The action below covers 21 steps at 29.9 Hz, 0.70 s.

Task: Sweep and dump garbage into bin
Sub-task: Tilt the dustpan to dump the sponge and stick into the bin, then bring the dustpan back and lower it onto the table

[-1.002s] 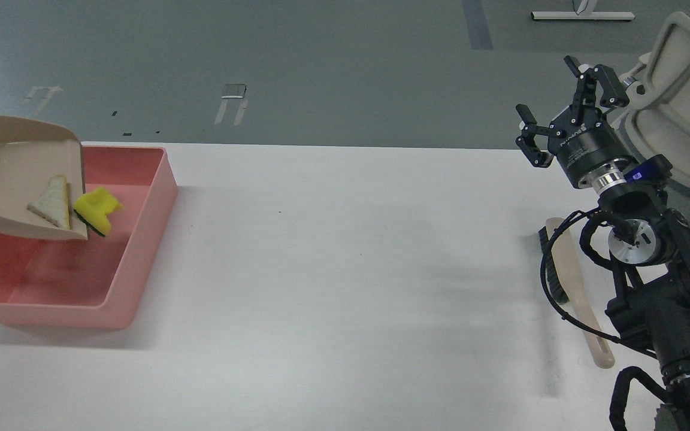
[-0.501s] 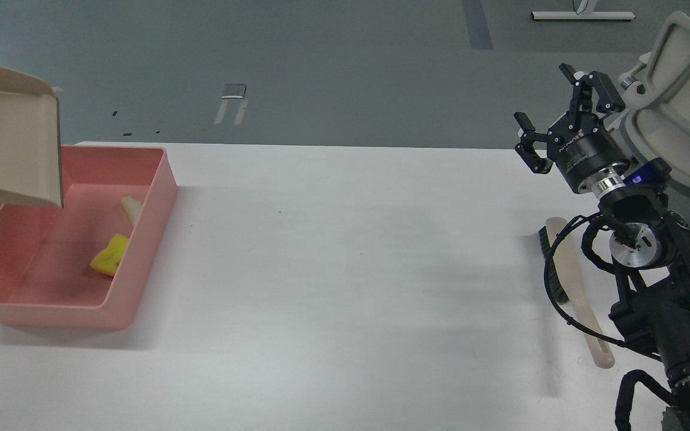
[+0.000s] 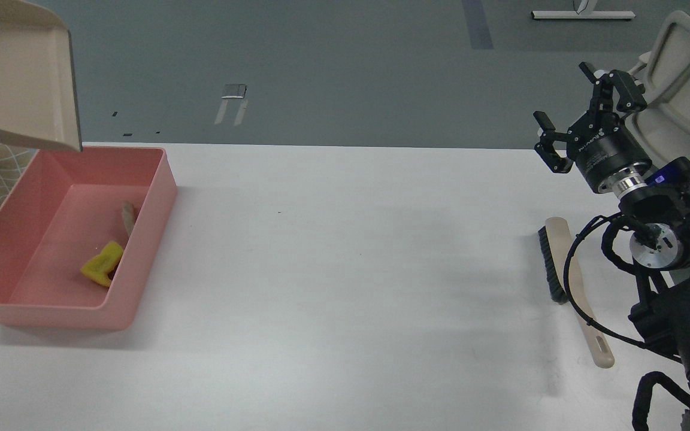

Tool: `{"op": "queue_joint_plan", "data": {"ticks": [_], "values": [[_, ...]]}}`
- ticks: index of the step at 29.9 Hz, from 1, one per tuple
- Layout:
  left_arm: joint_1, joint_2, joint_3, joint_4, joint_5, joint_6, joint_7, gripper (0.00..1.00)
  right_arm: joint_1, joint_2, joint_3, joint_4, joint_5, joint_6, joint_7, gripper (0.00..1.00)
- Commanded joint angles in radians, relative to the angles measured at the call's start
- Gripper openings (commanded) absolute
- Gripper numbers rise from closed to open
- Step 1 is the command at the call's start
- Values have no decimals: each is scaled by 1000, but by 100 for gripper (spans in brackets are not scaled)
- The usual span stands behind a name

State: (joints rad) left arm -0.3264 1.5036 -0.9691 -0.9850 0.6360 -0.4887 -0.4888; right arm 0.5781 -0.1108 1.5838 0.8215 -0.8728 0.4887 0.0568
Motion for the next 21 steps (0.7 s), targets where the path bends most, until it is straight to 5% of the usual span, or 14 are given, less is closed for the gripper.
{"op": "queue_joint_plan", "data": {"ticks": [1, 21], "values": [[-36, -37, -2, -59, -2, 0, 0, 11, 11, -12, 4, -4, 0, 0, 0, 100], [-57, -583, 68, -231, 129, 93, 33, 12, 109, -6, 30, -5, 5, 0, 2, 100]]}}
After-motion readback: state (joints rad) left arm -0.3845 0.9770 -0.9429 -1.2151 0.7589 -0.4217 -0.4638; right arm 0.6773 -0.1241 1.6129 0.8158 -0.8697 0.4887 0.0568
